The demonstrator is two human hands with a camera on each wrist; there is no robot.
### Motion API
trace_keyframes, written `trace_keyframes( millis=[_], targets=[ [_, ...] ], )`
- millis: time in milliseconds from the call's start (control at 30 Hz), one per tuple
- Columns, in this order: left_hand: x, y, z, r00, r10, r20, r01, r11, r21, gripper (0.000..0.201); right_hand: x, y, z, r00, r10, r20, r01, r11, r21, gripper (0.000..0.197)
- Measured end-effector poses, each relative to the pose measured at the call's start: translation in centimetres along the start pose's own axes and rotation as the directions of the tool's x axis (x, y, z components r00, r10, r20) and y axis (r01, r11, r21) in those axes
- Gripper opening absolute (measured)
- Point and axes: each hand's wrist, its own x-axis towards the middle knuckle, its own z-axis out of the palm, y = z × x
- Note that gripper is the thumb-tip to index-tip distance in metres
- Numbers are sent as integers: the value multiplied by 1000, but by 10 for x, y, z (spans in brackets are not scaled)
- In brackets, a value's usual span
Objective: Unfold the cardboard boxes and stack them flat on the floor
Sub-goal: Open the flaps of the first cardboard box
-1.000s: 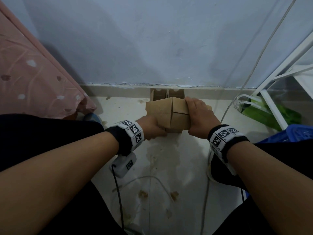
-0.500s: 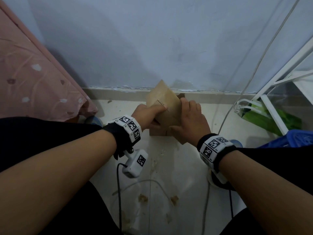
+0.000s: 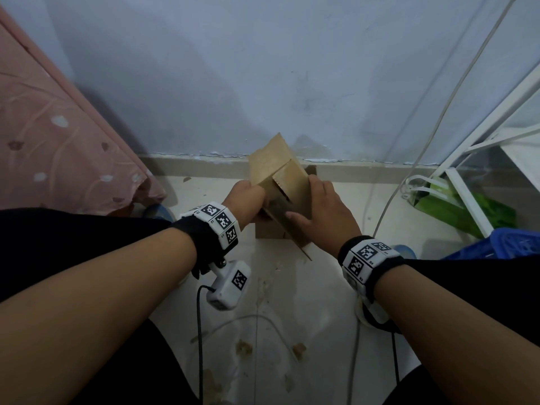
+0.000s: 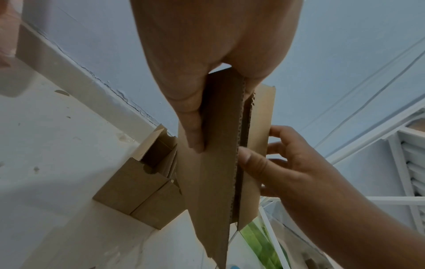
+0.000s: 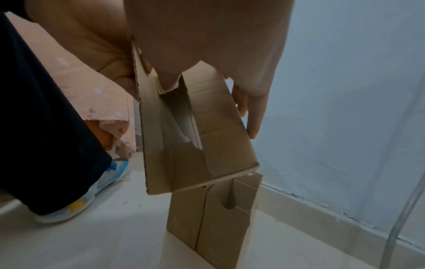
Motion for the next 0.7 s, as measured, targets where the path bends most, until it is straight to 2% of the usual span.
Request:
trace_keyframes(
  millis=[100,233,333,467,633,700],
  targets=[
    [2,-4,0,999,41,28,-42,999,29,24,-2,0,-3,1000,-6,2,6,999,-53,73],
    [7,-9,-6,998,60,20,-61,995,74,25,0,-5,-9,1000,24,11,-24,1000,2,51],
    [12,-12,-15,999,27,-41,-23,996,90,33,1,-7,-12,999,39,1,-39,991,129,44],
    [17,-16,-28,997,-12,-82,21,994,110,45,7,-3,-13,988,156,18,-154,940,305,36],
    [16,-16,-29,992,7,-122,28,959,284,26,9,-1,-9,984,175,31,-176,931,321,29],
    [12,-13,-25,982,117,-150,-31,876,481,38,8,-2,-9,987,160,24,-160,945,284,27]
  ],
)
